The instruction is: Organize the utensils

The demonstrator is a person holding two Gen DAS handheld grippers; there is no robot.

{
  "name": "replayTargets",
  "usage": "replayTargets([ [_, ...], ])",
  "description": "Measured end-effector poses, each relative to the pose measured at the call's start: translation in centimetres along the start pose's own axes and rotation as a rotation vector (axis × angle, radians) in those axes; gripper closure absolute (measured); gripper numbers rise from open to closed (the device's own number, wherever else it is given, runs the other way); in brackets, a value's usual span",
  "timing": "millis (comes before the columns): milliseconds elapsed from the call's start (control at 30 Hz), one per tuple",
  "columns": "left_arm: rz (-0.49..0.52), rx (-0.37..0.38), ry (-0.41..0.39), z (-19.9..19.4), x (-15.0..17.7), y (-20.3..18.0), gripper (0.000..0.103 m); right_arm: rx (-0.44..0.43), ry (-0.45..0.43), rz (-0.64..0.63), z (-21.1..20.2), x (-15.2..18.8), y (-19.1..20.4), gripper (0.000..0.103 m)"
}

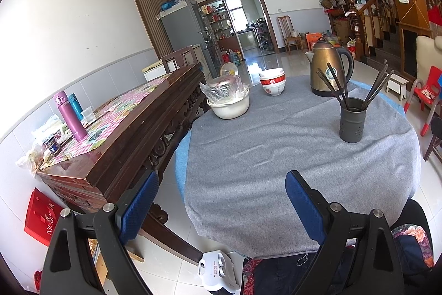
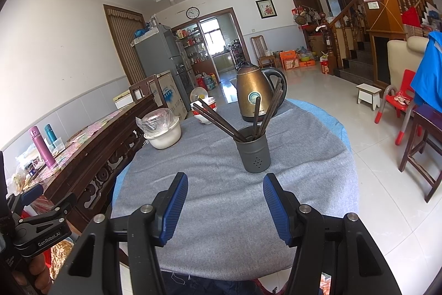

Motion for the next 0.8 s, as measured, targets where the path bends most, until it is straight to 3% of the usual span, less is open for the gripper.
replayTargets([
  [500, 0.017, 0.011, 0.055, 3.1, -1.0, -2.0, 0.010, 0.040, 0.000, -0.048, 2.9, -1.2, -0.7, 0.042],
  [800, 0.033, 0.024, 0.104, 7.0, -2.2, -4.1, 0.010, 0.081, 0.032, -0.029, 7.5, -2.3, -3.3, 0.042],
])
Point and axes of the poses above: each gripper's, at about its wrist camera, not at the fingertips, and z roughly the way its jaws point, y to its left, x to its underside, the point moved 6 cm from there along z, roughly the way its jaws point, and after that the axes turned 12 degrees about z, right-handed, at the moved point
